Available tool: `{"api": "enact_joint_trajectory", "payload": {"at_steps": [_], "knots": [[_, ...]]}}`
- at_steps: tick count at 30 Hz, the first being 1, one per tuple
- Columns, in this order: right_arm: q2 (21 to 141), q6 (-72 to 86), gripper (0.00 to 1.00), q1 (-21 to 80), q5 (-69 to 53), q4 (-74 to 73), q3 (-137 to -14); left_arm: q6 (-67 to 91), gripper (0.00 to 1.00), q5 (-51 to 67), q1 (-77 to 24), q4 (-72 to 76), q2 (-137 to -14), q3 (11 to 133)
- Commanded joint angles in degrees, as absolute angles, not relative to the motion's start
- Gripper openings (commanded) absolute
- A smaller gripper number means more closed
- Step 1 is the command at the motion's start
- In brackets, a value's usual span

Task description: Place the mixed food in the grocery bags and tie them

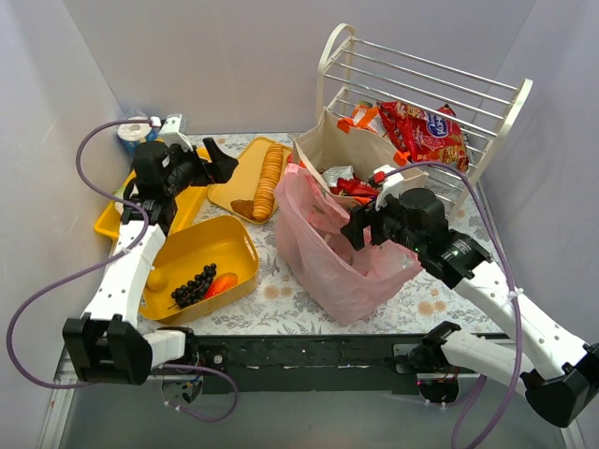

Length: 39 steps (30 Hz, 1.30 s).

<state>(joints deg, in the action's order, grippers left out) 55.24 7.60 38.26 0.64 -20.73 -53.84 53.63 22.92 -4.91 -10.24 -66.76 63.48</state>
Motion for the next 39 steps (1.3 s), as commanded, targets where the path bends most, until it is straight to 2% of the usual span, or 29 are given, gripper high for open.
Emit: {"api": "enact_joint_trajectory", "payload": {"at_steps": [1, 3, 6, 10, 14, 17, 26, 39], "knots": [[52.0, 8.3, 0.87, 38.1, -1.8, -17.8, -55.9, 54.6, 0.97, 19.2, -4.0, -14.4, -75.5, 66.4], [51.6, 8.7, 0.86, 38.1, -2.7, -17.0, -55.0, 53.0, 0.92, 20.9, -4.2, -15.0, -80.0, 67.0], [50.4, 10.1, 0.84, 38.0, -4.4, -14.3, -53.1, 48.6, 0.92, 19.0, -5.7, -17.2, -85.8, 67.8], [48.8, 11.2, 0.84, 38.1, -7.2, -10.2, -50.0, 43.2, 0.83, 8.3, -11.3, -22.5, -96.0, 74.8], [46.9, 11.6, 0.83, 38.1, -8.7, -8.6, -48.7, 42.6, 0.72, 2.6, -12.7, -26.8, -106.6, 84.6], [44.7, 11.8, 0.83, 38.1, -8.7, -8.0, -47.6, 42.4, 0.71, -2.7, -12.7, -30.5, -112.2, 88.9], [42.9, 11.2, 0.83, 38.1, -8.8, -7.0, -46.7, 47.4, 0.68, -7.0, -12.6, -34.0, -116.6, 92.9], [41.9, 11.4, 0.83, 38.0, -8.4, -6.4, -45.1, 48.8, 0.53, -9.6, -12.7, -35.5, -120.1, 90.9]]}}
